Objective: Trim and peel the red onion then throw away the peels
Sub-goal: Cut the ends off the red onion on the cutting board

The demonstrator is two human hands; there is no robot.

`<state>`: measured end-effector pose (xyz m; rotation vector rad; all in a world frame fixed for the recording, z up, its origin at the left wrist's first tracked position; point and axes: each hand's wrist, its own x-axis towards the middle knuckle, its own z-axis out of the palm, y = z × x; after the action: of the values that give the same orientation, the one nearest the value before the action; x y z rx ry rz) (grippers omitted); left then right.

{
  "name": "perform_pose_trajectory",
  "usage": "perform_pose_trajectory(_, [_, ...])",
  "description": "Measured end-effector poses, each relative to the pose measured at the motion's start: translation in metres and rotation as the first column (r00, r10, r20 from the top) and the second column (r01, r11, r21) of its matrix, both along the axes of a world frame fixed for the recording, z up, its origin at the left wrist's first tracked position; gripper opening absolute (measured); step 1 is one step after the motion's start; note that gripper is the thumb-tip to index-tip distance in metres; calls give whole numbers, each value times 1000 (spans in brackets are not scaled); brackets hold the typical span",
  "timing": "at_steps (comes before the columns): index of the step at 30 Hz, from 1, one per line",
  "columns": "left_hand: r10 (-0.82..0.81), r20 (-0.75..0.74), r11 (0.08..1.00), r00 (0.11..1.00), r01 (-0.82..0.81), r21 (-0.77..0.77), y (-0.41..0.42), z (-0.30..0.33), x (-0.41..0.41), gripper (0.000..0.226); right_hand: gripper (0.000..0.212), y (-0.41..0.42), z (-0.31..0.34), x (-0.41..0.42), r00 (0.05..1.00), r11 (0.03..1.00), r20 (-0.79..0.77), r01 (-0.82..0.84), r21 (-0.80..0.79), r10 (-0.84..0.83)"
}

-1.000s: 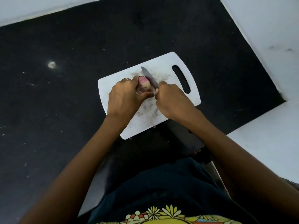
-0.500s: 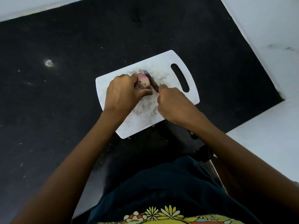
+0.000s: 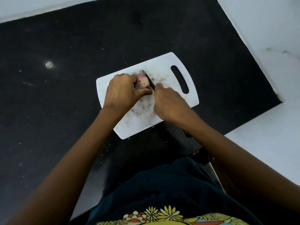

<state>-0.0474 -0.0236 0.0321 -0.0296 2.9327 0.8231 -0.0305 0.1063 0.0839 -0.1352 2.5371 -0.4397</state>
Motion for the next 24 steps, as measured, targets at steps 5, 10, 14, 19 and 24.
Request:
perform_pose_trajectory(5, [5,3,998,1000,-5,56,0,2,-3,52,31,-3,-6,-5,1000,1000,-15,7,9,-7])
perform_pose_trajectory(10, [17,40,990,999,-22,136,-7,1,-2,52,31,2,-7,11,998,998,-58,-21,56,24])
perform_pose_trajectory(14, [-14,49,996,999,9,92,-4,4,-6,54,27,-3,-17,2,996,999,-86,13,37,-10])
perform_pose_trajectory(19, [7,78,992,997,-17,127,-4,7,-8,49,27,-3,-32,-1,994,998,-112,0,67,8])
perform_pose_trajectory(24, [16,117,985,993,-35,167,-7,6,-12,52,30,6,-46,21,993,996,-118,6,93,5])
